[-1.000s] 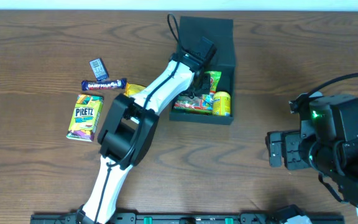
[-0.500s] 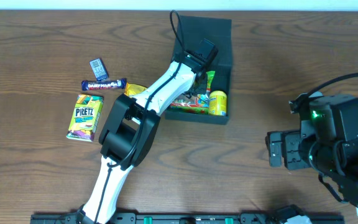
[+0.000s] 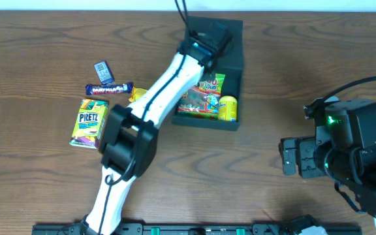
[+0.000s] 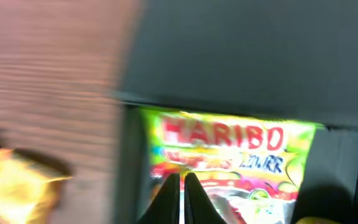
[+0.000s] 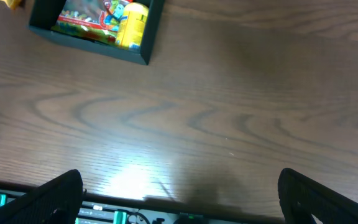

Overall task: Pack container
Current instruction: 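Move left gripper to the small yellow wrapped candy and grasp it, then carry the yellow candy into the box and release it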

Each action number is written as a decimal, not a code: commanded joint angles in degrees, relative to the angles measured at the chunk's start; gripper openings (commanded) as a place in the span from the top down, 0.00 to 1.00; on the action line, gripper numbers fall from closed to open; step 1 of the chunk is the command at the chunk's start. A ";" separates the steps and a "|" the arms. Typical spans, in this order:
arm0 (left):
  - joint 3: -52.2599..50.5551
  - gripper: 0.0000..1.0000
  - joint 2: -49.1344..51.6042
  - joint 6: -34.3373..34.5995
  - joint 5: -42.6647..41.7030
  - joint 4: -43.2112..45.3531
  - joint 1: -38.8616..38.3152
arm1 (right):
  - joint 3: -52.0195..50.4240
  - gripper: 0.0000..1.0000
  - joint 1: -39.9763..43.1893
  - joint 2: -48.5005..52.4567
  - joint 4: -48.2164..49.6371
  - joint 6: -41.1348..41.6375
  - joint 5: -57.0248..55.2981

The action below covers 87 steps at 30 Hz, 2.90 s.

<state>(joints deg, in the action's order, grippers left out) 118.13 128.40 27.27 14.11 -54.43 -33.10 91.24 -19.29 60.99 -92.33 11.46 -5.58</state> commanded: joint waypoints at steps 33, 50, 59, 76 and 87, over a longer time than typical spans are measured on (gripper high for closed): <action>-9.99 0.05 -2.91 47.56 -9.70 -9.70 17.77 | 0.50 0.01 0.50 -0.13 -0.07 -0.83 0.04; -23.85 0.11 -2.89 47.54 -10.80 2.99 17.84 | 0.50 0.01 0.52 -0.13 -0.07 -0.83 0.04; -27.17 0.20 -2.89 47.08 -10.69 8.74 18.97 | 0.50 0.01 0.50 -0.13 -0.07 -0.83 0.02; -27.56 0.52 -2.89 41.29 -11.21 9.53 19.80 | 0.50 0.01 0.52 -0.13 -0.07 -0.83 0.04; -19.67 0.60 -2.93 30.38 -11.15 1.99 19.80 | 0.50 0.01 0.50 -0.13 -0.07 -0.83 0.04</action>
<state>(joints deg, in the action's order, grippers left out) 94.37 124.53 62.17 2.92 -51.27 -13.54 91.24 -19.29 61.01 -92.33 11.46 -5.58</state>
